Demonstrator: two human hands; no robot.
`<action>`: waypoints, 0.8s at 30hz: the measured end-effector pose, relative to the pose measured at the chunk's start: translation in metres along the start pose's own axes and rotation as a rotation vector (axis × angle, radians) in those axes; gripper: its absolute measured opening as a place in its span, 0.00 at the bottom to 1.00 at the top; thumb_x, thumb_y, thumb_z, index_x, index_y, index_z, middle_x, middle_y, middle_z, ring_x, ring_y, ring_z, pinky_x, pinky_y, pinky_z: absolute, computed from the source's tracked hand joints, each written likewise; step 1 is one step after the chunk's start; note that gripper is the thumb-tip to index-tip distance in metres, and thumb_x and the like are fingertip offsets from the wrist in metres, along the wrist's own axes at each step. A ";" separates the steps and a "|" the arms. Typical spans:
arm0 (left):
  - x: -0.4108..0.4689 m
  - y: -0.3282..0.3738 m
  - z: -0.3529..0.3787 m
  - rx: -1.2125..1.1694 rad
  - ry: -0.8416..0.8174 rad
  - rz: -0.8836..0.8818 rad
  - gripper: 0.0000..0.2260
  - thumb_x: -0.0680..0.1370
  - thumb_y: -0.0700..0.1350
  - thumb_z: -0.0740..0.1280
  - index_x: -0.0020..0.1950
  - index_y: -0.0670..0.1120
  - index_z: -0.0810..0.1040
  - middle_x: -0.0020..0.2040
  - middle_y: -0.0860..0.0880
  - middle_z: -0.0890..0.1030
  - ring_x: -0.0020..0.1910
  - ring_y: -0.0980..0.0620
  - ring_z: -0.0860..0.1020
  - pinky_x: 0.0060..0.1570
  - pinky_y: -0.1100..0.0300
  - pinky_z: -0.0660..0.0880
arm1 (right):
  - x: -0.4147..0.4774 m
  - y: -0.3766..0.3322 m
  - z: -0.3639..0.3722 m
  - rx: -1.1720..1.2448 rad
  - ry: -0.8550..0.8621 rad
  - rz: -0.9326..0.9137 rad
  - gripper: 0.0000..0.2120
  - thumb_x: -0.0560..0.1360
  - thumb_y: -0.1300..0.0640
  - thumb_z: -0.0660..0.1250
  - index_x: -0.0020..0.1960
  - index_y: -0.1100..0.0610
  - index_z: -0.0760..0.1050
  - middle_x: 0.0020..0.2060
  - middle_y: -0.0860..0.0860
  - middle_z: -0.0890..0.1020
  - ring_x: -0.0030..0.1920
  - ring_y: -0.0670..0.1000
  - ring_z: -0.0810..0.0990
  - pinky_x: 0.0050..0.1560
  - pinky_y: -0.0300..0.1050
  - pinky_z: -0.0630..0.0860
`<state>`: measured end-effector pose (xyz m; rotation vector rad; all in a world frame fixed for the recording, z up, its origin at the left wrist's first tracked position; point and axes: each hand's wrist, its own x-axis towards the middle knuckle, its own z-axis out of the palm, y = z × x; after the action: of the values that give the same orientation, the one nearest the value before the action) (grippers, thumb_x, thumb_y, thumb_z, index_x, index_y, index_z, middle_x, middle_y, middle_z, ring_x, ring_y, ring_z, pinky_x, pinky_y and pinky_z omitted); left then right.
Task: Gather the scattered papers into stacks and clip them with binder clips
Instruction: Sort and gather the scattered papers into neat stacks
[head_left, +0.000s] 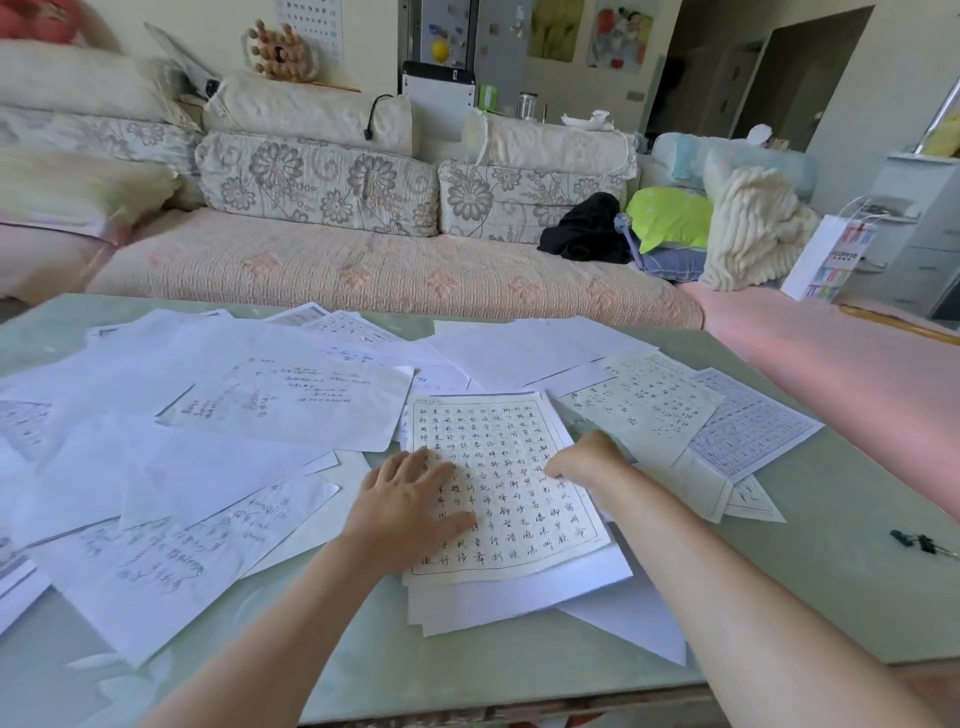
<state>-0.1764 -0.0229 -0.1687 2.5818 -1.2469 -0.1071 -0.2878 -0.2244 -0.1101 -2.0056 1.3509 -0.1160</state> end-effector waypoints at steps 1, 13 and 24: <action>0.000 -0.001 0.000 0.001 0.001 -0.003 0.33 0.73 0.72 0.56 0.75 0.62 0.57 0.79 0.53 0.53 0.78 0.50 0.49 0.74 0.52 0.48 | -0.005 0.000 -0.002 0.061 -0.042 0.011 0.13 0.73 0.64 0.71 0.56 0.63 0.75 0.41 0.53 0.78 0.40 0.53 0.78 0.35 0.41 0.73; 0.014 0.015 -0.058 -1.111 0.330 -0.324 0.41 0.73 0.53 0.74 0.78 0.50 0.54 0.71 0.48 0.70 0.65 0.48 0.74 0.62 0.49 0.73 | -0.023 0.014 -0.037 0.588 -0.015 -0.440 0.08 0.75 0.63 0.72 0.52 0.60 0.77 0.46 0.46 0.84 0.48 0.44 0.82 0.65 0.48 0.73; -0.004 0.053 -0.101 -1.186 0.540 0.069 0.11 0.77 0.44 0.70 0.59 0.52 0.76 0.51 0.52 0.84 0.51 0.54 0.83 0.50 0.51 0.80 | -0.047 0.002 -0.057 0.684 0.132 -0.730 0.17 0.73 0.59 0.74 0.60 0.51 0.76 0.53 0.45 0.85 0.54 0.42 0.83 0.57 0.46 0.79</action>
<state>-0.2007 -0.0302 -0.0572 1.3958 -0.7017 -0.0854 -0.3358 -0.2143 -0.0546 -1.7859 0.4652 -0.9196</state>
